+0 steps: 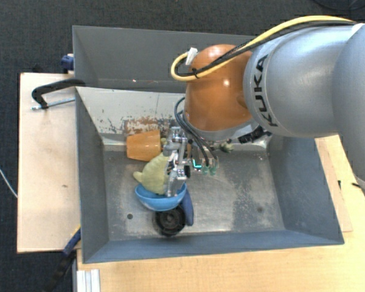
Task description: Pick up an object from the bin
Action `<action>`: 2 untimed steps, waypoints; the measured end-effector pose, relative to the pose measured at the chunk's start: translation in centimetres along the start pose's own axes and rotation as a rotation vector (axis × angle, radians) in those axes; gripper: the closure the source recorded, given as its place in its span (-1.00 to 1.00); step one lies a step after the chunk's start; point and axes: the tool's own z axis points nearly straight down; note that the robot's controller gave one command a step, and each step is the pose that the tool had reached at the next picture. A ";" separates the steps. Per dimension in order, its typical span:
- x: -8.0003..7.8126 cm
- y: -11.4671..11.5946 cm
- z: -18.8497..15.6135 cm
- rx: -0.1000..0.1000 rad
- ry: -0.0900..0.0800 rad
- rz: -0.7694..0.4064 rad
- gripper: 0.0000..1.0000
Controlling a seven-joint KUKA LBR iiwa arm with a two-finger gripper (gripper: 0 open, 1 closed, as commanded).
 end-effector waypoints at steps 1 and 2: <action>-3.2 -2.0 8.9 -0.003 -0.012 -0.047 -1.00; -3.3 -1.8 8.5 -0.005 -0.020 -0.049 1.00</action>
Offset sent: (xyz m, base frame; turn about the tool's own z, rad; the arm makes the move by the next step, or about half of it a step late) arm 0.0276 -0.0209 -0.0930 -0.0488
